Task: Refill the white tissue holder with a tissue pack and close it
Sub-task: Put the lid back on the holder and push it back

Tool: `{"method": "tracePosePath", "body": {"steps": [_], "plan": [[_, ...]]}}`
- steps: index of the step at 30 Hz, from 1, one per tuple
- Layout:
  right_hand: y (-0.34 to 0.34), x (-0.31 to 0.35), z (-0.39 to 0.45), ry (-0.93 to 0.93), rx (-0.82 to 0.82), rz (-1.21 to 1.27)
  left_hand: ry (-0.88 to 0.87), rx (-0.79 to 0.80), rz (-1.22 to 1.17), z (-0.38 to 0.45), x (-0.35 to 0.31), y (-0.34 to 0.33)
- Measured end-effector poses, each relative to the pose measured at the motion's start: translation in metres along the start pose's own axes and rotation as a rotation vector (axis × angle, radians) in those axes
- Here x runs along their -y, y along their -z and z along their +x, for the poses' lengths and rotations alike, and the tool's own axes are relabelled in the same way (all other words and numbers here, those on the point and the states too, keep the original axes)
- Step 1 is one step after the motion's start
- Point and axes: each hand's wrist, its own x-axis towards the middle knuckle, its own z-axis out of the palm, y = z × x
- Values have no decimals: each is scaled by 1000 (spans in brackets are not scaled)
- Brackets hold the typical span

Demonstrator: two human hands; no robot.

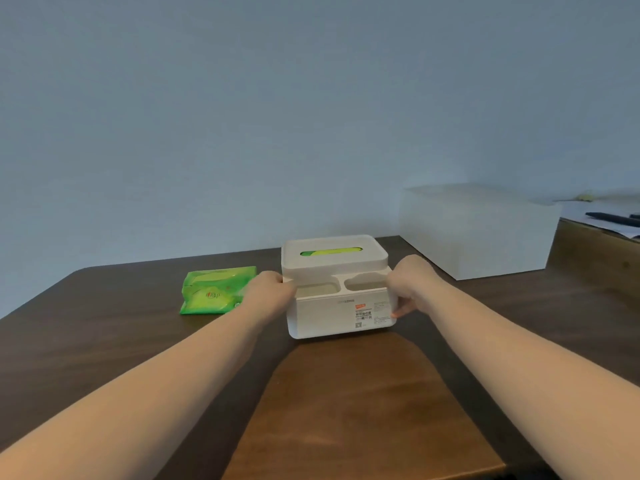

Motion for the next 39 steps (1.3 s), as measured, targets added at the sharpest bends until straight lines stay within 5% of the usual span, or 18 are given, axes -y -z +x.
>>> {"method": "tracePosePath", "body": {"steps": [21, 39], "plan": [[63, 14, 191, -93, -373, 114, -65, 143, 18, 190, -80, -123], [61, 12, 219, -9, -482, -102, -4, 94, -15, 212, -89, -150]]}}
